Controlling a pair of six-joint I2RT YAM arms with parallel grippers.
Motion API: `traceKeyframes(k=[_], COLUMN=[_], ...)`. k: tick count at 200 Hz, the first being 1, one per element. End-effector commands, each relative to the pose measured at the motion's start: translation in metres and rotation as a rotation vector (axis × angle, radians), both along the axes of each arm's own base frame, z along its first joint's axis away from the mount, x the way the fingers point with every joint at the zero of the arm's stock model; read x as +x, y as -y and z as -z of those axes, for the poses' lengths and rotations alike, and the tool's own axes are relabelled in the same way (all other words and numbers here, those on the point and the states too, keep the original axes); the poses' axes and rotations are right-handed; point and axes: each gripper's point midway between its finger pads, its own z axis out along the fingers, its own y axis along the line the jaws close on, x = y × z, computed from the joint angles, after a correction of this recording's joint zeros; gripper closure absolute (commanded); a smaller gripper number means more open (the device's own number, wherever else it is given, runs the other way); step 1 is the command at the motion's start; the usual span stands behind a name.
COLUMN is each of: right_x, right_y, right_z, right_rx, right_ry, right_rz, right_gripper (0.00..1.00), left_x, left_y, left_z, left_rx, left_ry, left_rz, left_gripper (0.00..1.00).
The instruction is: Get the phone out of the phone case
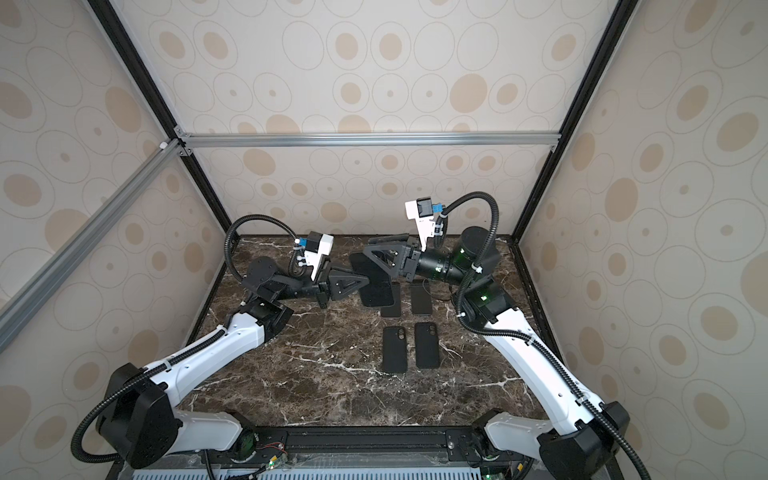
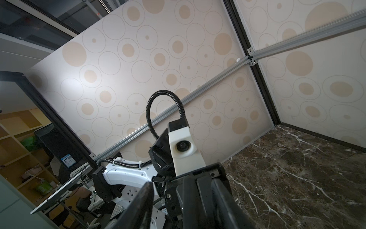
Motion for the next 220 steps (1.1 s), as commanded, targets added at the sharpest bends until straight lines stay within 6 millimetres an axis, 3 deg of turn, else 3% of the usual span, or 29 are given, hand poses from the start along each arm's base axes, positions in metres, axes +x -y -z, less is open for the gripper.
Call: traceKeyframes(k=[1, 69, 143, 160, 188, 220], right_x=[-0.006, -0.013, -0.008, -0.01, -0.012, -0.013], right_y=[0.001, 0.0, -0.007, -0.006, -0.005, -0.003], right_z=[-0.004, -0.03, -0.02, -0.022, -0.029, -0.031], right_rx=[0.006, 0.094, 0.087, 0.091, 0.107, 0.116], right_ry=[0.014, 0.045, -0.008, -0.007, -0.001, 0.008], right_rz=[0.002, -0.061, -0.098, -0.099, -0.102, -0.094], right_gripper=[0.5, 0.57, 0.75, 0.74, 0.58, 0.59], left_x=[-0.009, -0.008, -0.007, -0.007, -0.007, -0.007], left_y=[-0.006, -0.002, -0.001, -0.001, -0.001, -0.001], left_z=[-0.036, -0.03, -0.03, -0.028, -0.028, -0.027], left_rx=[-0.085, -0.066, -0.06, -0.058, -0.058, -0.056], left_ry=[0.107, 0.095, 0.101, 0.101, 0.102, 0.102], left_rz=[-0.013, -0.003, -0.002, -0.004, -0.005, -0.007], left_gripper=[1.0, 1.0, 1.0, 1.0, 1.0, 1.0])
